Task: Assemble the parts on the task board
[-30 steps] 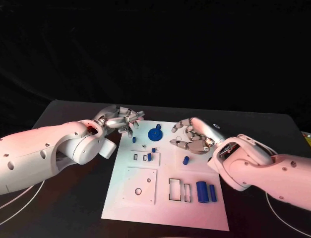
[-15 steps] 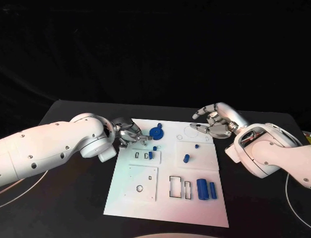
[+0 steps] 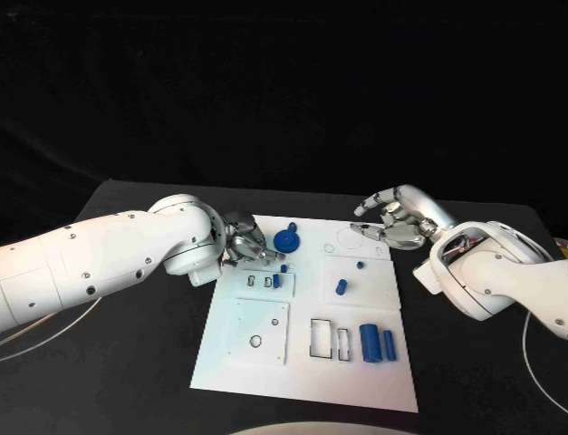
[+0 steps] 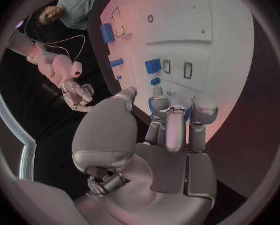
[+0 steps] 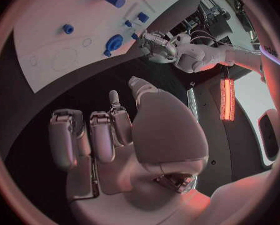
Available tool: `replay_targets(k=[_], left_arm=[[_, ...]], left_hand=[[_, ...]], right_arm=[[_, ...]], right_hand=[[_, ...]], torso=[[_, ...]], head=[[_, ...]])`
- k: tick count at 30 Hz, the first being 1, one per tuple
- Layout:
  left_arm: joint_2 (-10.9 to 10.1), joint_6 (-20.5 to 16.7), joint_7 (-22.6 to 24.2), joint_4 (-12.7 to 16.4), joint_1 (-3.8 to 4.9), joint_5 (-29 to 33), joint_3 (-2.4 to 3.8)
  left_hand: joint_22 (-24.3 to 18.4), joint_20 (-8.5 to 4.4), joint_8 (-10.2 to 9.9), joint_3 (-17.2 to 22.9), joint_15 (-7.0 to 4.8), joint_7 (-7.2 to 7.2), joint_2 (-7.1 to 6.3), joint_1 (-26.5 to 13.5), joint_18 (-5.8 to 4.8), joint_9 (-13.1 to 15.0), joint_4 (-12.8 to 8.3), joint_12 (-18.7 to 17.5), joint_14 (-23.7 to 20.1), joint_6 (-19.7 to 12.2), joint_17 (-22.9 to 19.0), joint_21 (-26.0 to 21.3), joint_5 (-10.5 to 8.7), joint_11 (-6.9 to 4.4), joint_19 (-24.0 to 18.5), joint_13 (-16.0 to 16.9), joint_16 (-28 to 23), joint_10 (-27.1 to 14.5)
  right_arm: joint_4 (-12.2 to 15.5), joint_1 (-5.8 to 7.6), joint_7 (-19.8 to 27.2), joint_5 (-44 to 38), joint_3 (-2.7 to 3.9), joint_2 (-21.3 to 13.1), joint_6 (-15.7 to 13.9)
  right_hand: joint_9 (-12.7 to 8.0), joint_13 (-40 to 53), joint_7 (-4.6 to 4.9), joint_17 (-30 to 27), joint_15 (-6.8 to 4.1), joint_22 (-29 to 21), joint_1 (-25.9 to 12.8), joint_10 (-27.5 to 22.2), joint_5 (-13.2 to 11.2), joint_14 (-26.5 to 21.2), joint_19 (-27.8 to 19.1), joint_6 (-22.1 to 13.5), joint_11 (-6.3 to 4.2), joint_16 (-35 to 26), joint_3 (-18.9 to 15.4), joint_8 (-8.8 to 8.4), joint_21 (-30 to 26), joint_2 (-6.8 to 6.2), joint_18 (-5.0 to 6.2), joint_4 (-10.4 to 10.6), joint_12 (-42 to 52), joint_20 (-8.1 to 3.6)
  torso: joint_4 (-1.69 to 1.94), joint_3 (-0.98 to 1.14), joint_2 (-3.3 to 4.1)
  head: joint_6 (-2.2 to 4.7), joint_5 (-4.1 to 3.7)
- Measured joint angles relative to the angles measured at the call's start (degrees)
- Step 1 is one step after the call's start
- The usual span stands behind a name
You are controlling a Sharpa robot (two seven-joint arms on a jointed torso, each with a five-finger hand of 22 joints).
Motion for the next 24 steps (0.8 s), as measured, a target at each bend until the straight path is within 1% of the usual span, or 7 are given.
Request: replay_targets(k=[2, 9, 11, 19, 24], left_arm=[[0.4, 0.6, -0.4, -0.1, 0.16, -0.3, -0.11], [1.4, 2.6, -1.6, -1.0, 0.41, -0.8, -0.66], [1.7, 3.1, -1.9, -1.3, 0.41, -0.9, -0.78], [2.6, 5.1, -2.7, -2.2, 0.47, -1.1, -1.09], [2.8, 6.0, -3.0, -2.1, 0.47, -1.2, -1.15]], left_hand=[[0.2, 0.0, 0.0, -0.2, 0.0, 0.0, 0.0, 0.0, -0.88, 0.0, 0.2, 0.0, 0.0, 0.0, 0.0, 0.0, 0.0, 0.0, 0.0, 0.1, 0.0, 0.0], [0.5, 0.0, 0.0, -0.2, 0.0, 0.0, 0.0, 0.0, -0.87, 0.1, 0.2, 0.0, 0.0, 0.0, -0.1, 0.2, 0.0, 0.0, 0.0, -0.2, 0.0, 0.0], [0.7, 0.21, 0.0, -0.2, 0.0, 0.0, 0.0, 0.0, -0.87, 0.2, 0.2, 0.0, 0.0, 0.0, -0.1, 0.2, 0.0, 0.0, 0.2, -0.1, 0.0, 0.0], [1.0, 0.01, 0.0, -0.2, 0.01, 0.0, 0.0, 0.0, -0.87, 0.3, 0.2, 0.0, 0.0, 0.0, -0.3, 0.5, 0.01, 0.0, 0.4, 0.1, 0.0, 0.0], [1.0, 0.01, 0.0, -0.2, 0.01, 0.0, 0.0, 0.0, -0.87, 0.3, 0.2, -0.5, 0.0, 0.0, -0.5, 0.5, 0.01, -0.01, 0.4, -0.7, -0.3, -0.6]], right_arm=[[-0.1, 0.0, -0.1, 0.0, 0.0, 0.1, 0.1], [-0.4, -0.02, -0.6, 0.0, -0.02, 0.3, 0.5], [-0.5, -0.04, -0.7, 0.0, -0.04, 0.3, 0.6], [-0.7, -0.08, -1.0, -0.1, -0.06, 0.4, 0.9], [-0.8, -0.12, -1.2, -0.1, -0.07, 0.5, 1.1]], right_hand=[[0.0, 0.0, 0.0, 0.0, 0.0, 0.0, 0.0, -0.2, 0.1, 0.0, 0.0, 0.0, -0.16, 0.0, 0.0, 0.0, 0.0, 0.0, 0.0, 0.0, 0.0, 0.0], [0.0, 0.0, 0.0, 0.0, 0.0, 0.0, 0.0, -0.2, 0.3, 0.0, 0.0, 0.0, -0.16, 0.0, 0.0, 0.0, 0.0, 0.0, 0.0, 0.0, 0.0, 0.0], [0.0, 0.0, 0.0, 0.0, 0.0, 0.0, 0.0, -0.2, 0.3, 0.0, 0.0, 0.0, -0.16, 0.0, -0.3, 0.0, 0.0, 0.0, 0.0, 0.0, -0.2, 0.0], [0.0, 0.0, 0.0, 0.0, 0.0, 0.0, 0.0, -0.2, 0.5, 0.0, 0.0, 0.0, -0.16, 0.0, -0.3, 0.0, 0.0, 0.0, 0.0, 0.0, -0.2, 0.0], [0.0, 0.0, 0.0, 0.0, 0.0, 0.0, 0.0, -0.4, 0.5, 0.0, 0.0, 0.0, 0.05, 0.0, -0.3, 0.0, -0.2, 0.0, 0.0, 0.0, -0.2, 0.0]], torso=[[0.02, -0.01, 0.01], [0.07, -0.01, 0.01], [0.07, -0.01, 0.01], [-0.03, -0.06, 0.07], [-0.03, -0.08, 0.07]], head=[[-0.1, -0.03], [-0.35, -0.03], [-0.37, 0.02], [-0.6, 0.14], [-0.57, -0.13]])
